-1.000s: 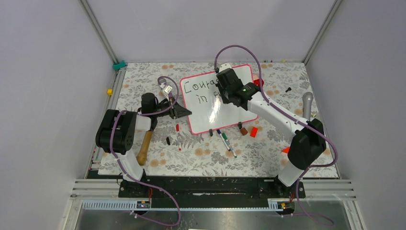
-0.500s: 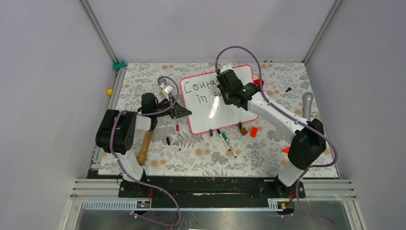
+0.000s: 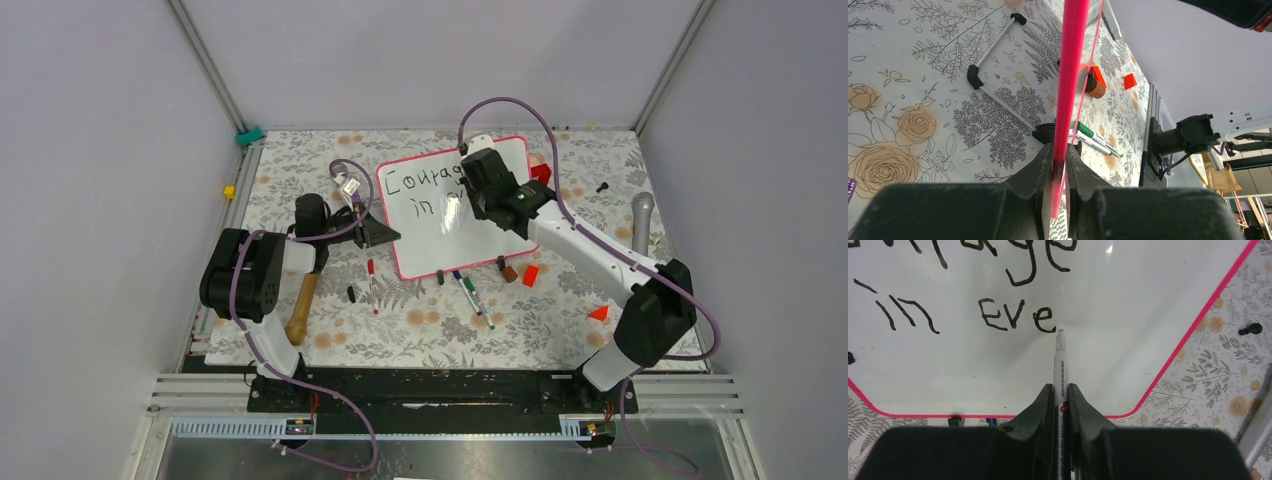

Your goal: Write a sentence on the whiteboard

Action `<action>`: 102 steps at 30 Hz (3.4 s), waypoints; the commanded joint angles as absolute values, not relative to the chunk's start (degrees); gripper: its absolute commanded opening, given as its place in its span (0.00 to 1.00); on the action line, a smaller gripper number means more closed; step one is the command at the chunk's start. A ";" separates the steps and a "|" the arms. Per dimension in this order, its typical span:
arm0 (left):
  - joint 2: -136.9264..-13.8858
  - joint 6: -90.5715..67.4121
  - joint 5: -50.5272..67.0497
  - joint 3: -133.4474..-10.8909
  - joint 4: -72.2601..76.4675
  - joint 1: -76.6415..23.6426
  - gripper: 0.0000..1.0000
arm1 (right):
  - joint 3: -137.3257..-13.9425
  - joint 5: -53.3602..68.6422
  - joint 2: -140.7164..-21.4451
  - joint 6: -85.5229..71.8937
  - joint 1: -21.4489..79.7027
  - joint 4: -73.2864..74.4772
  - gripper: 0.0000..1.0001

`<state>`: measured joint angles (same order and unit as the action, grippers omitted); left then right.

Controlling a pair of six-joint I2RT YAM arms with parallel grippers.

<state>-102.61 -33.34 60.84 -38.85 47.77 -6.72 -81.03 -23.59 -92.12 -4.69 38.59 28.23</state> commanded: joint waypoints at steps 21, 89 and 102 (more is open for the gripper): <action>-102.46 -32.26 57.96 -38.03 48.39 -5.47 0.00 | -84.17 -24.80 -92.30 -4.28 37.79 24.89 0.00; -102.87 -32.60 58.52 -38.24 48.65 -5.45 0.00 | -87.77 -25.10 -96.17 -3.52 37.36 29.57 0.00; -102.83 -32.51 58.39 -38.29 48.53 -5.53 0.00 | -89.03 -26.73 -97.21 -3.22 37.20 29.55 0.00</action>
<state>-102.61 -33.39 60.88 -38.85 47.75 -6.72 -86.56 -24.60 -96.40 -4.05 37.93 30.52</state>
